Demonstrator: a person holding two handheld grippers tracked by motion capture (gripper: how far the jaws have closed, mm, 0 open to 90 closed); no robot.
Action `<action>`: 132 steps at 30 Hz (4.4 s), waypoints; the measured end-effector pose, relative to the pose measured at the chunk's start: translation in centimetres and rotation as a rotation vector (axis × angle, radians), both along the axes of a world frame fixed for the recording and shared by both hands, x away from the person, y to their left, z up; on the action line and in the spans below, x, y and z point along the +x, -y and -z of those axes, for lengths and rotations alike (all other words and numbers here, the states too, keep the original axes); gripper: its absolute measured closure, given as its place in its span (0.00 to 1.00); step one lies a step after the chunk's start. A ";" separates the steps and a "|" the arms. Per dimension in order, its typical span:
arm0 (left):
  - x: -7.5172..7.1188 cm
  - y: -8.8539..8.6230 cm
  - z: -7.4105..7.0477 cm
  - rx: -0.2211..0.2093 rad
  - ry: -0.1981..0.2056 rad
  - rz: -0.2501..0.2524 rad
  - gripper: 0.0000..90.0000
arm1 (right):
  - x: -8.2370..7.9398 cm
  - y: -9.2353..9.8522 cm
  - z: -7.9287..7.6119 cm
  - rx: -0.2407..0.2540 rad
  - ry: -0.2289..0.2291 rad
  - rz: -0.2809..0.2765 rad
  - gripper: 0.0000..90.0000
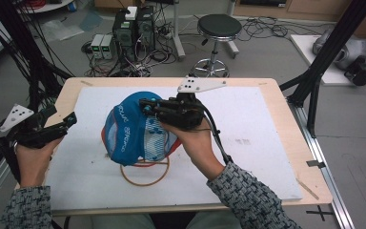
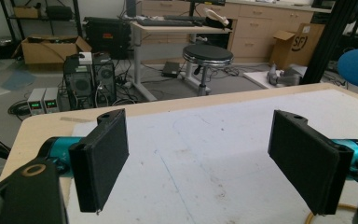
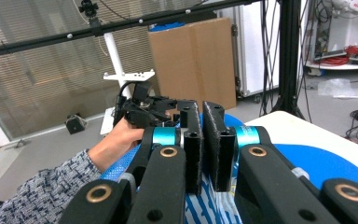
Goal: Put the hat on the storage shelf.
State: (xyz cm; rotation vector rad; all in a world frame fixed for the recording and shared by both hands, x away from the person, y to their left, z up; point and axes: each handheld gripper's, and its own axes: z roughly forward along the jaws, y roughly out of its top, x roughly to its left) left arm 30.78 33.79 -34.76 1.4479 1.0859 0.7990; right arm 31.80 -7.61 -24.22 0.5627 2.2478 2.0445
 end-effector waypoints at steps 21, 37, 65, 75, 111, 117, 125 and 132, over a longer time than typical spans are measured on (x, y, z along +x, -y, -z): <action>0.1 0.1 0.0 0.002 -0.002 0.006 0.23 | 0.2 -2.1 0.9 -0.044 0.004 -0.008 0.95; 0.1 0.3 0.1 0.008 -0.003 0.012 0.23 | 0.5 -2.6 1.1 -0.058 0.019 0.013 0.93; 0.1 0.2 0.0 0.007 -0.003 0.014 0.23 | 0.8 -1.9 0.7 -0.045 0.049 0.057 0.70; 0.1 0.2 0.0 0.005 -0.002 0.011 0.23 | 1.1 1.4 -0.2 -0.010 0.070 0.149 0.66; 0.2 0.3 0.0 0.008 -0.002 0.010 0.23 | 1.1 14.6 2.7 0.005 0.041 0.549 0.41; 0.4 0.4 0.0 0.012 -0.005 0.013 0.23 | 0.8 16.2 3.5 -0.007 0.029 0.604 0.34; 0.3 0.5 0.0 0.013 -0.005 0.013 0.23 | 0.2 18.1 4.8 -0.018 0.033 0.683 0.23; 0.4 0.6 0.0 0.016 -0.008 0.016 0.23 | -0.5 19.4 6.2 -0.036 0.055 0.750 0.13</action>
